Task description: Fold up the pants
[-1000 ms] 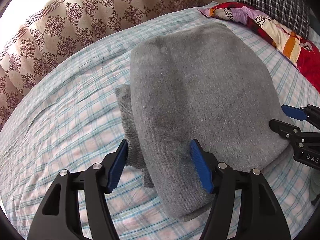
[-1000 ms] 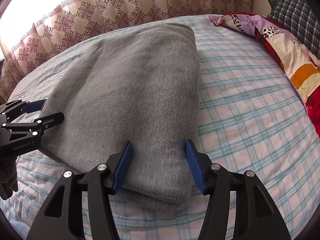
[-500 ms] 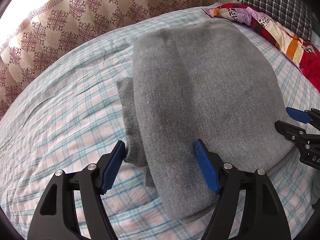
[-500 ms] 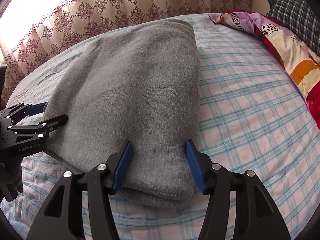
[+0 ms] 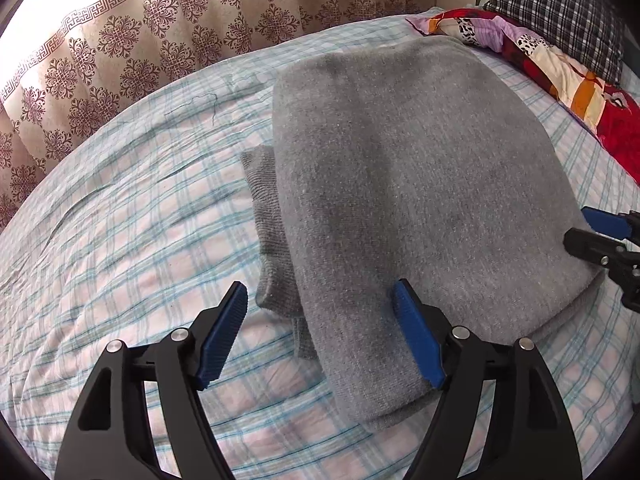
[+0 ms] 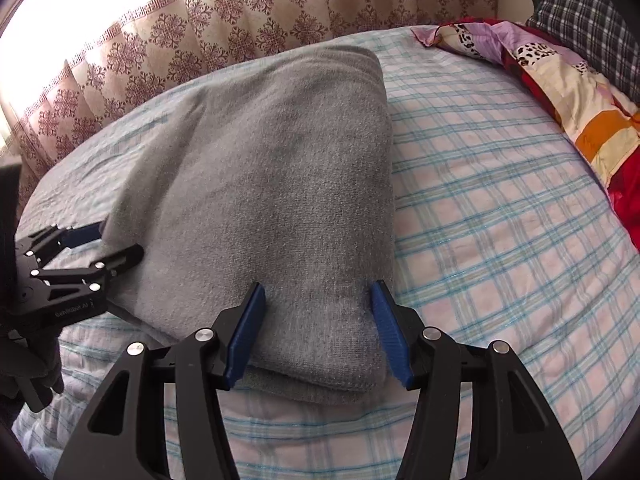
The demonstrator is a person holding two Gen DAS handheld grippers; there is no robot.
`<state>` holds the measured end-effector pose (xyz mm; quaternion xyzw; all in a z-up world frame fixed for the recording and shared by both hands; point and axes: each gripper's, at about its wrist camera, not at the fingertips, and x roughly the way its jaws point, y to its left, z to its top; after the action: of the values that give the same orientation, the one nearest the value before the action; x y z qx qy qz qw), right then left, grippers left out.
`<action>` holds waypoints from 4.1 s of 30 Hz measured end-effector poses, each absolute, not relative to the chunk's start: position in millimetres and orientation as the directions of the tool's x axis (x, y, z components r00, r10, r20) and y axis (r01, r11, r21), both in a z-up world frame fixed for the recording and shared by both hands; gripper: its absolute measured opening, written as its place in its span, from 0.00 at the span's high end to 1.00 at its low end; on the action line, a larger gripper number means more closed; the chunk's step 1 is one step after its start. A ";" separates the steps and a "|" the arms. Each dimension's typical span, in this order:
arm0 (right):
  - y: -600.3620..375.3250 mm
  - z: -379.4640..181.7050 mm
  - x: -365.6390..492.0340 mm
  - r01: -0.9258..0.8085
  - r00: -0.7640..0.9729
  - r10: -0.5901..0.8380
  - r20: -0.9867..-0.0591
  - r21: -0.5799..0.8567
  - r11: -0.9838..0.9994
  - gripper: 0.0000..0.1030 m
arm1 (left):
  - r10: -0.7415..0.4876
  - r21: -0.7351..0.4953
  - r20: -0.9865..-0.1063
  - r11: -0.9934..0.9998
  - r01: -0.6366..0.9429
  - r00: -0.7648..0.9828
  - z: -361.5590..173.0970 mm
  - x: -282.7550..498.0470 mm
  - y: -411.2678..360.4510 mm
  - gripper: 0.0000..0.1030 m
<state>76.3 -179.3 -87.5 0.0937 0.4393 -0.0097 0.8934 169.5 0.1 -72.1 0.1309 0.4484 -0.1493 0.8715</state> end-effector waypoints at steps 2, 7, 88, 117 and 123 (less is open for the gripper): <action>-176.7 -82.4 72.3 0.105 0.623 0.071 -0.779 0.173 0.979 0.45 | -0.147 0.081 -0.823 0.926 0.370 0.548 -72.8 169.7 3.1 0.25; -160.9 -82.8 66.5 0.071 0.627 0.073 -0.776 0.150 0.986 0.44 | -0.131 0.099 -0.819 0.927 0.362 0.559 -73.6 166.0 2.1 0.25; -157.5 -9.6 16.0 0.162 0.738 -0.154 -0.657 -0.048 0.986 0.13 | 0.111 0.305 -0.687 0.941 0.146 0.718 20.3 94.2 -34.7 0.03; -156.3 -15.2 19.0 0.155 0.728 -0.156 -0.668 -0.061 0.986 0.13 | 0.090 0.282 -0.727 0.943 0.176 0.681 8.0 97.8 -36.6 0.03; -157.1 -16.5 19.5 0.152 0.728 -0.154 -0.669 -0.061 0.987 0.13 | 0.086 0.276 -0.729 0.945 0.178 0.679 8.0 98.3 -37.1 0.03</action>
<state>19.5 -157.1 -16.5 -0.0012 0.3598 -0.0821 0.9294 98.3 -37.1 8.0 0.1645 0.4000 -0.0256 0.9013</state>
